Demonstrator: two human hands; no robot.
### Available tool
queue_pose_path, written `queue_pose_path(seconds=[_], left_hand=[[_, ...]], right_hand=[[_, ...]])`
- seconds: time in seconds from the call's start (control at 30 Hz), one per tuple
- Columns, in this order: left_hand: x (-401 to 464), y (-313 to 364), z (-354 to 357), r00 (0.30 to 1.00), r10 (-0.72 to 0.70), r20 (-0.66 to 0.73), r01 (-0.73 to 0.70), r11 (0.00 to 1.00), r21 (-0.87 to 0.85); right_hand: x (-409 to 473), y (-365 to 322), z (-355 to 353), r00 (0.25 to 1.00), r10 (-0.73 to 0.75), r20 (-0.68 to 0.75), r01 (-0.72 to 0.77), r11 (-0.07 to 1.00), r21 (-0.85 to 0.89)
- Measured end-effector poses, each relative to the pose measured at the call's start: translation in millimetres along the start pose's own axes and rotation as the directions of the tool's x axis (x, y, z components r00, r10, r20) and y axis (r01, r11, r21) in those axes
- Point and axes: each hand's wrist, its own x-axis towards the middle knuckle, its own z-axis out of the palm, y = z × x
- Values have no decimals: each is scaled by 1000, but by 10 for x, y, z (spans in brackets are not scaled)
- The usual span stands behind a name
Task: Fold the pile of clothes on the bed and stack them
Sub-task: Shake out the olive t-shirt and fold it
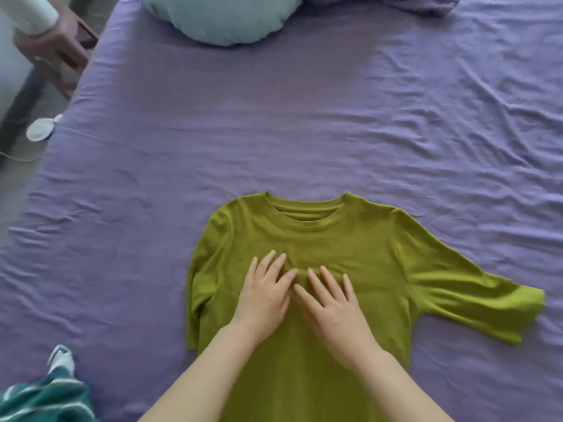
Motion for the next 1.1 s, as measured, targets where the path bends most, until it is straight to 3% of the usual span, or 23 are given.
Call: queue_pose_path(seconds=[0.07, 0.17, 0.3, 0.4, 0.5, 0.57, 0.63, 0.67, 0.73, 0.83, 0.9, 0.97, 1.0, 1.1], left_hand=[[-137, -288, -85, 982, -73, -173, 68, 997, -39], [-272, -753, -175, 899, -304, -315, 258, 949, -180], [-310, -1183, -198, 788, -602, -129, 472, 725, -502], [-201, -1375, -179, 712, -699, 56, 537, 492, -685], [-178, -1503, -140, 730, -635, 254, 603, 423, -677], [-258, -1560, -97, 756, -589, 287, 557, 347, -754], [-328, -1607, -100, 753, -590, 292, 480, 190, -856], [-355, -1640, -126, 752, -590, 294, 464, 157, -872], [-409, -1717, -203, 778, -531, 336, 490, 179, -853], [-566, -1827, -368, 808, -290, 513, 572, 174, -802], [-718, -1843, -424, 815, -149, 560, 578, 265, -772], [-832, -1859, -400, 823, -164, 544, 564, 354, -746], [-864, -1874, -389, 837, -207, 507, 547, 349, -761], [-832, -1996, -479, 858, -405, 317, 388, 106, -915]], right_hand=[[46, -125, 74, 997, 82, 5, -82, 997, -14], [167, -363, 79, 983, 181, -41, -181, 984, 0], [422, -816, 62, 998, 43, -49, -40, 998, 56], [621, -1051, 45, 997, 2, -72, 8, 990, 140], [752, -1205, 77, 991, -116, -73, 125, 982, 139], [811, -1272, 137, 989, -144, 25, 138, 977, 159], [866, -1286, 205, 987, -95, 132, 73, 984, 165], [888, -1298, 225, 984, -78, 163, 55, 988, 145], [922, -1335, 240, 977, -61, 207, 40, 994, 103], [989, -1413, 224, 967, 9, 253, -20, 999, 42], [1039, -1496, 209, 963, 58, 262, -68, 997, 28], [1091, -1566, 185, 959, 97, 267, -114, 992, 49], [1119, -1585, 172, 957, 115, 266, -136, 989, 64], [1172, -1570, 136, 953, 154, 263, -177, 982, 67]])
